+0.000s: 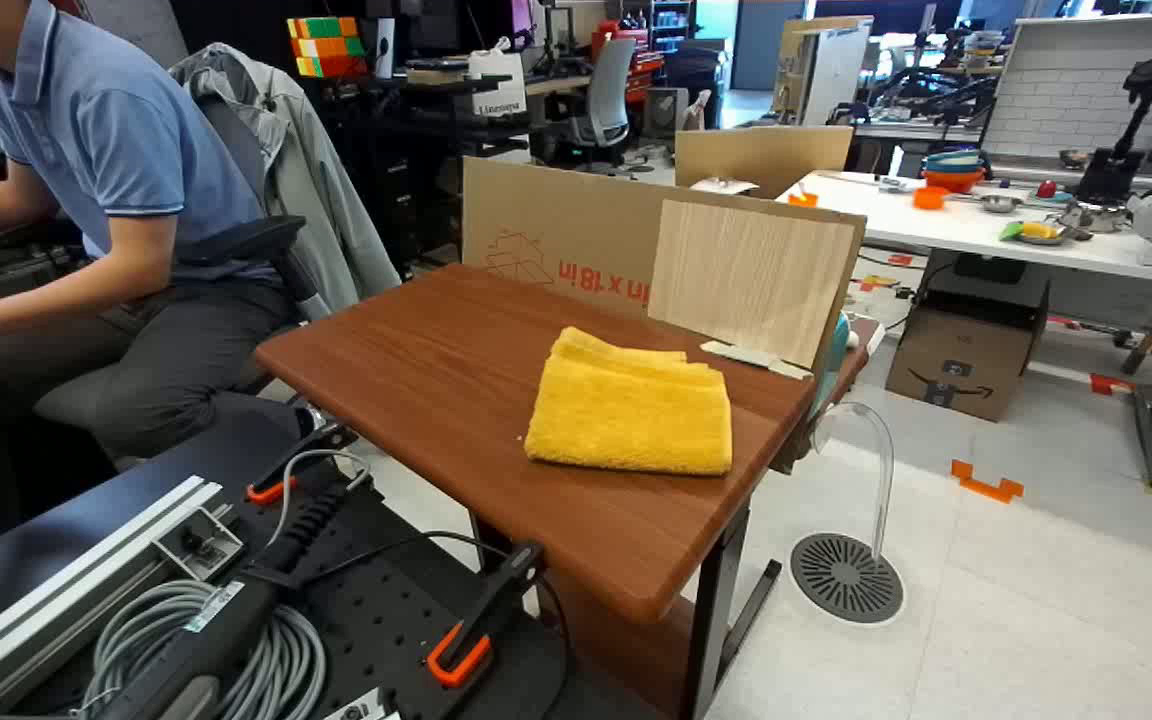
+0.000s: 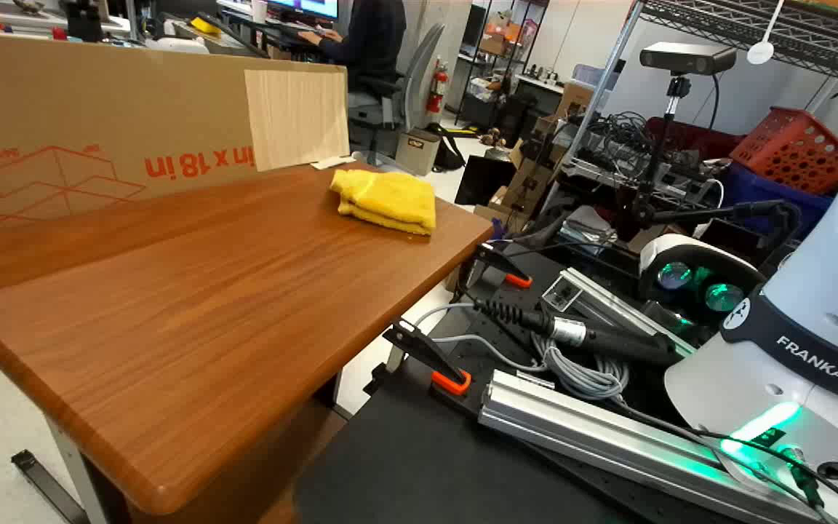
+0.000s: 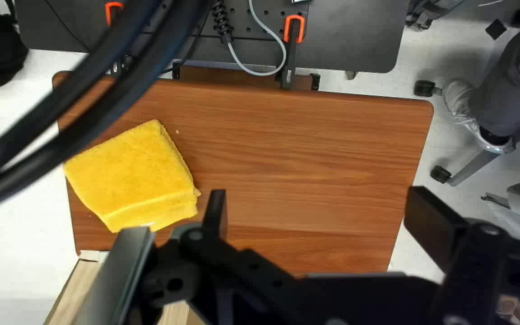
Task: Wipe the table with the yellow towel
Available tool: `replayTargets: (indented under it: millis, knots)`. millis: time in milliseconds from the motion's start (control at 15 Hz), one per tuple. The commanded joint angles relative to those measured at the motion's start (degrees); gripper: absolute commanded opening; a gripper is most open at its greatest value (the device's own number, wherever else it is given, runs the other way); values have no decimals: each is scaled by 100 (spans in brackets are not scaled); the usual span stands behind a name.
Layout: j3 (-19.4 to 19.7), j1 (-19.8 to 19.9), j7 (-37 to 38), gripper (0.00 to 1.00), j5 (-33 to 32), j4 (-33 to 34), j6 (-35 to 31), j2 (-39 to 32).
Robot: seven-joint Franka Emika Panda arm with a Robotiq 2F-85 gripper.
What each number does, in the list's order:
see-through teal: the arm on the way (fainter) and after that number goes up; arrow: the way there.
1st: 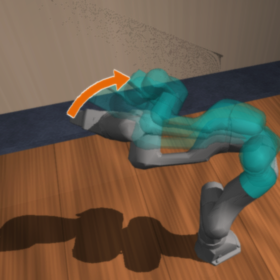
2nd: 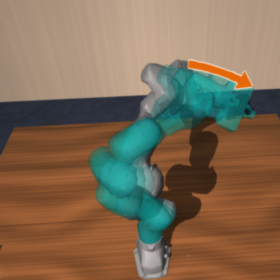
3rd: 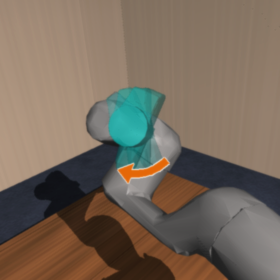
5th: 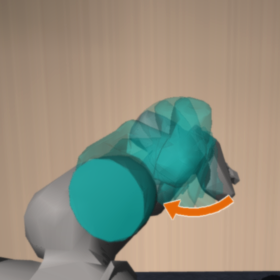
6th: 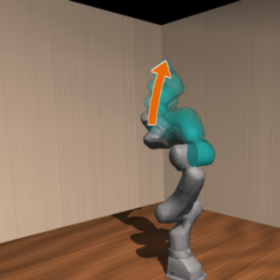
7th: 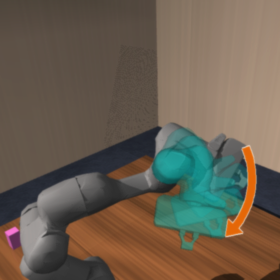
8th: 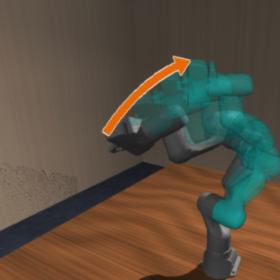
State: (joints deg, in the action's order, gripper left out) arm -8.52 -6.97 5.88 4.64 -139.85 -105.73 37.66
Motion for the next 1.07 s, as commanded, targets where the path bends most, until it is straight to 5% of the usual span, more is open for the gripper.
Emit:
replayTargets:
  millis: [0, 400, 667, 1000]
  knots:
    - [2, -3, 3, 100, -3, 17, 14, -5]
    - [19, -8, 34, 100, 79, 83, -42, -102]
    - [564, 135, -296, 100, 437, 135, -695, -631]
    - [995, 758, -958, 100, -776, 456, -254, -1639]
